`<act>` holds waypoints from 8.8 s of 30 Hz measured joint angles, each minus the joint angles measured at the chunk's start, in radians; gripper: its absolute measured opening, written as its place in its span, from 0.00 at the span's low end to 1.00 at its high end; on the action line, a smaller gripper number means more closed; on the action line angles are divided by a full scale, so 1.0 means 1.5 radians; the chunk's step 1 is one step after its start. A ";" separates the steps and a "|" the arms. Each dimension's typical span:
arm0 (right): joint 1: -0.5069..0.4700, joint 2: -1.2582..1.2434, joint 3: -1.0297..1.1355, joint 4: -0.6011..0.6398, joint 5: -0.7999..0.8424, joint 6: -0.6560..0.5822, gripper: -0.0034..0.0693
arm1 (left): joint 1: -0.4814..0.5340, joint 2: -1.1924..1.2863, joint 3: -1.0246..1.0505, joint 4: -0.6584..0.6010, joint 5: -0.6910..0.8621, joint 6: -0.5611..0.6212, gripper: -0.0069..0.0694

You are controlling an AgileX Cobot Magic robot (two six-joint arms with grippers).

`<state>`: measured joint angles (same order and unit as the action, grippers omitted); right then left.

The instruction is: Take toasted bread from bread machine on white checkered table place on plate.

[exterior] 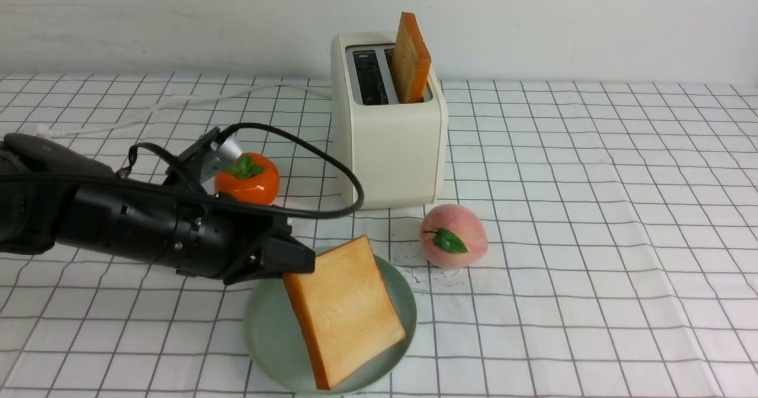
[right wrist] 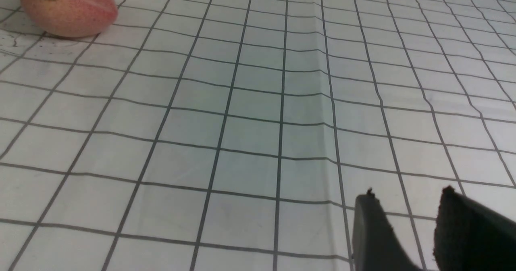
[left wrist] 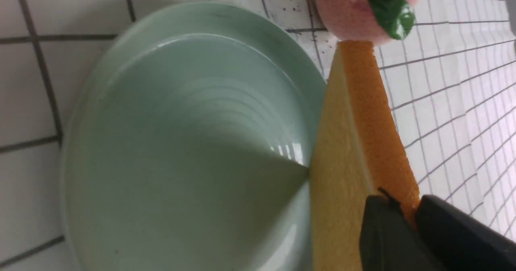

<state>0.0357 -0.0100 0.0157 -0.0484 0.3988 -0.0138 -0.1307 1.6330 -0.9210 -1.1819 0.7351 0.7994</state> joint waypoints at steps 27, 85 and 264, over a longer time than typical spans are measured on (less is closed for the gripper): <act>0.000 0.000 0.000 0.000 0.000 0.000 0.38 | 0.000 -0.436 0.001 0.218 -0.047 0.003 0.14; 0.228 0.933 -0.986 0.217 0.359 -0.020 0.09 | -0.141 -0.587 0.002 0.536 -0.032 -0.318 0.07; 0.011 0.000 0.003 -0.015 -0.014 0.136 0.02 | -0.141 -1.047 0.441 0.694 -0.232 -0.543 0.07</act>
<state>0.0526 -0.0097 0.0200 -0.0706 0.3784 0.1898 -0.3429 0.0627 -0.2597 -0.1401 0.3873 -0.0149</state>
